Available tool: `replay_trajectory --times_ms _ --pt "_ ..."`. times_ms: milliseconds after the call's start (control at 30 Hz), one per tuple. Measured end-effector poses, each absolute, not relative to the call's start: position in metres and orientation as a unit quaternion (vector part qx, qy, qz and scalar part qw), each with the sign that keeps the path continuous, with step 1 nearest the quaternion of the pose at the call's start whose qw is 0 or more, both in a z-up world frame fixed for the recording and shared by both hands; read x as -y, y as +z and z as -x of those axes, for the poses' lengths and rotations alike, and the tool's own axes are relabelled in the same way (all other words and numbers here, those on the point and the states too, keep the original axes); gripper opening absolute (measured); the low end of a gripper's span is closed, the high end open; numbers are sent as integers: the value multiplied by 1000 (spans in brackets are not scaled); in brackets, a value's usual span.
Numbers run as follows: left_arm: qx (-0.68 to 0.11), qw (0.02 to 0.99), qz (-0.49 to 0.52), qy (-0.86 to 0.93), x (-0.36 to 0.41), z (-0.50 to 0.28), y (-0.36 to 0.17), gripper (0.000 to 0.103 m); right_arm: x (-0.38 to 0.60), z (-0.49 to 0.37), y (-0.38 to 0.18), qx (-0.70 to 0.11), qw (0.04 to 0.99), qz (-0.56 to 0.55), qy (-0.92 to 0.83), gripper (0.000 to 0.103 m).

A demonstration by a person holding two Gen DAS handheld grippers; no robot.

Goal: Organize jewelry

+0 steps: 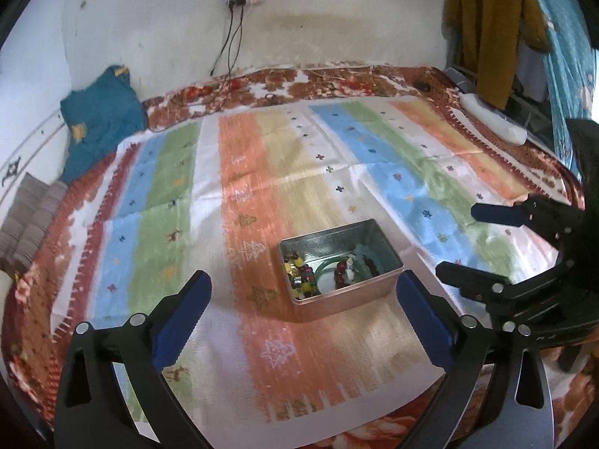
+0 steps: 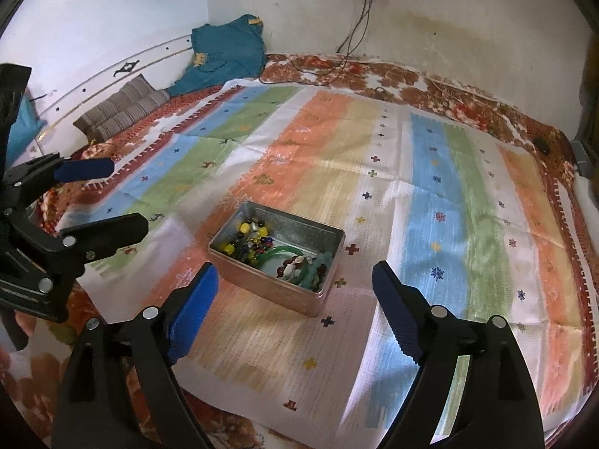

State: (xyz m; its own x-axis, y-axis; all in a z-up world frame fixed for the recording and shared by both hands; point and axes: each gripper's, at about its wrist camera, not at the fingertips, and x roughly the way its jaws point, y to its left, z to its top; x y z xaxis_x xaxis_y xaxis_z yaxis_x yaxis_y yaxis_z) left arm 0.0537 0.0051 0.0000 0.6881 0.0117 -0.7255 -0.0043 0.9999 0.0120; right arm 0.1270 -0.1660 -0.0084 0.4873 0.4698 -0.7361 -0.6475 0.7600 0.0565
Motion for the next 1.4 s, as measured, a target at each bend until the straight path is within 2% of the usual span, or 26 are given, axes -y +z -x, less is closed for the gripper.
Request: replay_trajectory --times_ms 633,1400 --pt "-367 930 -24 3 11 -29 1 97 185 -101 -1 -359 871 95 322 90" --pt "-338 941 11 -10 9 -7 6 97 199 -84 8 -337 878 69 332 90"
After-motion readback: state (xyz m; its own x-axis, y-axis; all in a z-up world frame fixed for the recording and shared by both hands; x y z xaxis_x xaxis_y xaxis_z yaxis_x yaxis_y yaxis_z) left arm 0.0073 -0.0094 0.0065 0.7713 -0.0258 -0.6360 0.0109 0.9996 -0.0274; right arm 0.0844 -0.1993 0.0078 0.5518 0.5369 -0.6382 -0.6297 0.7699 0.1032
